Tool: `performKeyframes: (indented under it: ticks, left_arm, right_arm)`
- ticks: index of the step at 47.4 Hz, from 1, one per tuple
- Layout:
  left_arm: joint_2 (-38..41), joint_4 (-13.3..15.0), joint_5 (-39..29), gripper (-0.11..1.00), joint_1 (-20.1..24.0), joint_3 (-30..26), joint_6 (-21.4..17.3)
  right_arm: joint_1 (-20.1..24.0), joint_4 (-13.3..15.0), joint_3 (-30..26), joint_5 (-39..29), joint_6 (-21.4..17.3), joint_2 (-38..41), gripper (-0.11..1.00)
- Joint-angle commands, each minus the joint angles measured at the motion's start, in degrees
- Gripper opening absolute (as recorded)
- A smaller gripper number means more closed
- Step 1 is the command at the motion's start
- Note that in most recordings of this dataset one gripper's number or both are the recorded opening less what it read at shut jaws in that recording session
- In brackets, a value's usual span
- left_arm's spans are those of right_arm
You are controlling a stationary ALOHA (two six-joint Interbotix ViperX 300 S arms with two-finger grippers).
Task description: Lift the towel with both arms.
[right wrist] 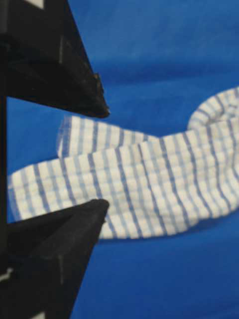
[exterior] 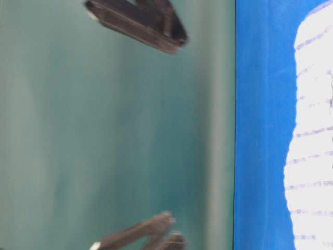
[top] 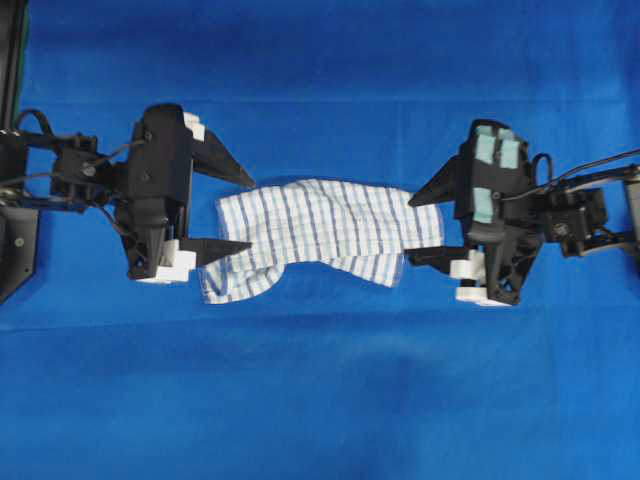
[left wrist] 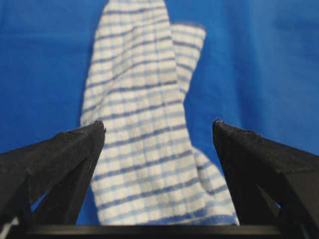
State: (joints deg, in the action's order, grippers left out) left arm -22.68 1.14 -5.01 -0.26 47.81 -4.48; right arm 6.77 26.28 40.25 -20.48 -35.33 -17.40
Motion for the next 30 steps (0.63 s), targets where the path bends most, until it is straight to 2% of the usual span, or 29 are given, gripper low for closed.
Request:
performKeyframes:
  ticks: [1,11,30]
  left_arm:
    - [1.1,0.3,4.0,0.93,0.1,1.2,0.1]
    - [6.0,0.4,8.3,0.93,-0.3,3.8,0.1]
    - [15.4,0.4,11.2,0.93,-1.0,3.6,0.2]
  right_arm:
    - [-0.9,0.3,0.2,3.0,-0.3,1.5,0.67]
    - [-1.9,0.3,0.7,5.4,-0.3,8.1,0.67]
    - [-2.5,0.3,1.4,12.0,-0.3,15.3,0.67]
